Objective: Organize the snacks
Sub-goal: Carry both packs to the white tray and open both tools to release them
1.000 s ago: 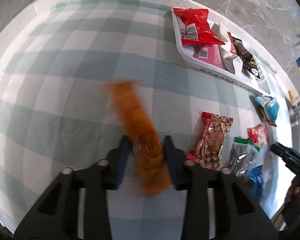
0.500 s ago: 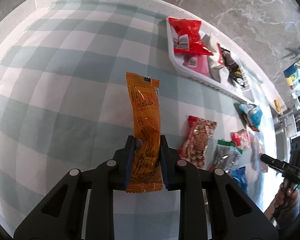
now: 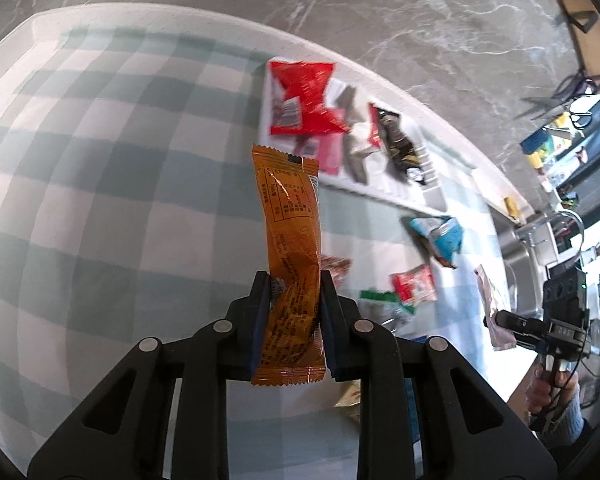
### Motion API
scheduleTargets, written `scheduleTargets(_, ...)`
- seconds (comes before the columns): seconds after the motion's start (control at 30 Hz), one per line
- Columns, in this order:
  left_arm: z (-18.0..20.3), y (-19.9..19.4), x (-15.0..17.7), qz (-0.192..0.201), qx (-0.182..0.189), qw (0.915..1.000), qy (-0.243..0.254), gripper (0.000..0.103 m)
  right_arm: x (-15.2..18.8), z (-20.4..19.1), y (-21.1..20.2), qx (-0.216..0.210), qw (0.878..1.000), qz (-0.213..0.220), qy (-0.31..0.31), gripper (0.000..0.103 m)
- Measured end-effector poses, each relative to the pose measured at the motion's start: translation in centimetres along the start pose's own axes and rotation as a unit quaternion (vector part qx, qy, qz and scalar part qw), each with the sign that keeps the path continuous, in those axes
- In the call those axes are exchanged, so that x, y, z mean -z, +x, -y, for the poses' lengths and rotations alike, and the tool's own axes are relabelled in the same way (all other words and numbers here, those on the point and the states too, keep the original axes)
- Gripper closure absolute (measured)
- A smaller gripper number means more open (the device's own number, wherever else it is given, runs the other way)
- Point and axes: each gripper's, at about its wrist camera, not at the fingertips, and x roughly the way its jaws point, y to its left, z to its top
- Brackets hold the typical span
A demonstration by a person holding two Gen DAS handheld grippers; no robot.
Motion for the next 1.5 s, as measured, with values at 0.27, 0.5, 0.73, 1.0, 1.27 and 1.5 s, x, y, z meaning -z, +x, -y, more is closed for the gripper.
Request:
scheduleTargets(0.27,2.7,0.3,-2.7,-0.003,0.040,0.9988,0.026,0.082,-2.8,-1.7,-0.2,-0.055,0.998,0.021,0.011,0.077)
scheduleTargets(0.5,5.5,2.0,-5.8,-0.012,0.059,0.9966,0.057,0.082,-6.4,-3.0,0.8,-0.059,0.998,0.033,-0.004,0.077)
scheduleTargets(0.73,7.8,5.1,-9.3,-0.020,0.061,0.9945,0.082,0.081,-10.1,-3.7,2.9,-0.054,0.998,0.033,-0.014,0.077)
scheduleTargets(1.0,9.0,9.2,-12.7,-0.033,0.046,0.9939,0.095,0.081,-14.4,-4.2,5.7,-0.042,0.998,0.038,-0.014,0.077)
scheduleTargets(1.27,9.0,13.3,-15.5,-0.039,0.022,0.9947,0.092,0.081,-17.8,-4.9,8.8,-0.019,0.999,0.037,-0.025,0.077)
scheduleTargets(1.5,9.1,15.7,-16.4,-0.040,0.008,0.9939,0.103,0.080,-19.0,-5.1,11.0,0.012,0.999,0.031,-0.040,0.074)
